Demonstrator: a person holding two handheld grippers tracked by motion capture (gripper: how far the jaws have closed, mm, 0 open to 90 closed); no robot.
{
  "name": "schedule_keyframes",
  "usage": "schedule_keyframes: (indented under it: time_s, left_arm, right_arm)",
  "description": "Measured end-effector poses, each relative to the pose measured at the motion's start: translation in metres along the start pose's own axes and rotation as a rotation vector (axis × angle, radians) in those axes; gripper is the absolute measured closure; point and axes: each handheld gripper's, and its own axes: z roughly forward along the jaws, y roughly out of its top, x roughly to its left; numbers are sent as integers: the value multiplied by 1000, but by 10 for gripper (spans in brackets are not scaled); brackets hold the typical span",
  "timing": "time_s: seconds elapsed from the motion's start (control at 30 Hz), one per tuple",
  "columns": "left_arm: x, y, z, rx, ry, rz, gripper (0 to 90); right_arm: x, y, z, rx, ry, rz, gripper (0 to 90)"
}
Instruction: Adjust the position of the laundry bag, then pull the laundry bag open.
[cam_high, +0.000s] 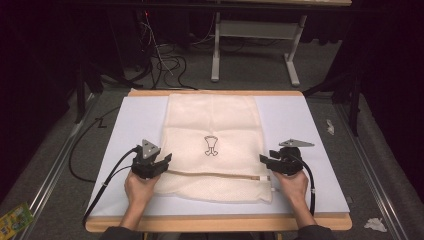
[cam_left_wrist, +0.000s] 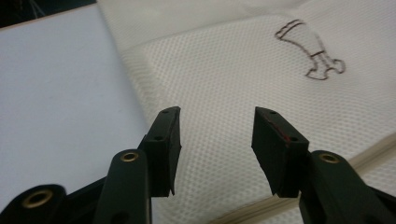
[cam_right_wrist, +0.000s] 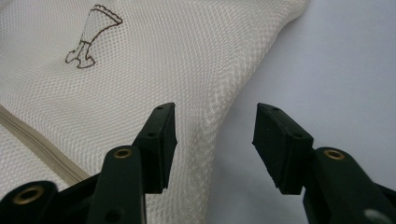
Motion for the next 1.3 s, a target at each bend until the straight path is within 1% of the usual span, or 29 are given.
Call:
schedule_keyframes:
  time_s: [0.03, 0.07, 0.13, 0.17, 0.2, 0.23, 0.3, 0.33, 0.47, 0.53, 0.6, 0.7, 0.77, 0.8, 0.87, 0.93, 0.97, 1.03, 1.07, 1.13, 1.17, 1.2, 1.23, 1.3]
  left_arm:
    - [-3, 0, 0, -9, -17, -4, 513]
    - [-6, 1, 1, -7, -26, -1, 507]
    - [-14, 2, 3, -12, -37, 27, 499]
    - [-18, 3, 5, -19, -45, 39, 495]
    - [-23, 3, 8, -27, -65, 40, 492]
    - [-26, 3, 10, -32, -80, 28, 486]
    - [-33, 4, 17, -18, -94, 39, 477]
    - [-37, 5, 21, -7, -103, 52, 474]
    - [-54, 10, 34, -20, -148, 71, 460]
    - [-61, 12, 40, -21, -166, 68, 454]
    - [-67, 14, 47, -16, -181, 71, 445]
    - [-76, 15, 55, -4, -200, 73, 438]
    - [-77, 15, 59, -1, -210, 65, 436]
    - [-77, 15, 60, -1, -210, 61, 434]
    - [-76, 14, 62, 9, -205, 65, 433]
    - [-76, 14, 63, 15, -204, 65, 433]
    - [-76, 13, 63, 19, -205, 63, 433]
    - [-77, 13, 65, 21, -209, 56, 434]
    - [-77, 13, 66, 29, -208, 58, 434]
    - [-79, 12, 69, 39, -211, 58, 433]
    - [-80, 12, 70, 44, -215, 59, 432]
    - [-81, 12, 70, 50, -221, 66, 430]
    - [-84, 12, 70, 49, -227, 72, 429]
    - [-88, 13, 71, 56, -238, 85, 426]
  right_arm:
    - [1, 0, 1, -12, -1, -6, 469]
    - [1, -1, 1, -15, -3, -3, 460]
    - [1, -1, 4, -9, 0, 7, 446]
    - [2, -1, 5, -4, -3, 2, 443]
    - [2, -2, 6, 0, -4, -3, 442]
    - [3, -2, 6, 0, -3, 0, 442]
    - [3, -4, 6, -1, 0, 7, 442]
    - [3, -5, 6, 1, 0, 13, 442]
    - [4, -9, 5, 11, -7, 23, 446]
    - [4, -11, 5, 10, -4, 29, 440]
    - [3, -14, 6, 16, 3, 46, 428]
    - [3, -17, 9, 37, 18, 64, 413]
    - [5, -18, 11, 57, 39, 72, 417]
    - [7, -18, 12, 56, 49, 62, 433]
    - [11, -17, 15, 70, 62, 63, 457]
    - [16, -17, 19, 87, 75, 51, 482]
    - [19, -18, 20, 88, 61, 37, 511]
    - [21, -17, 20, 97, 59, 28, 583]
    - [21, -16, 20, 100, 46, 18, 622]
    - [22, -17, 20, 101, 27, -17, 692]
    - [22, -17, 20, 99, 34, -29, 739]
    - [21, -18, 20, 99, 47, -18, 781]
    - [20, -17, 20, 93, 57, -18, 829]
    - [18, -17, 19, 81, 82, -11, 860]
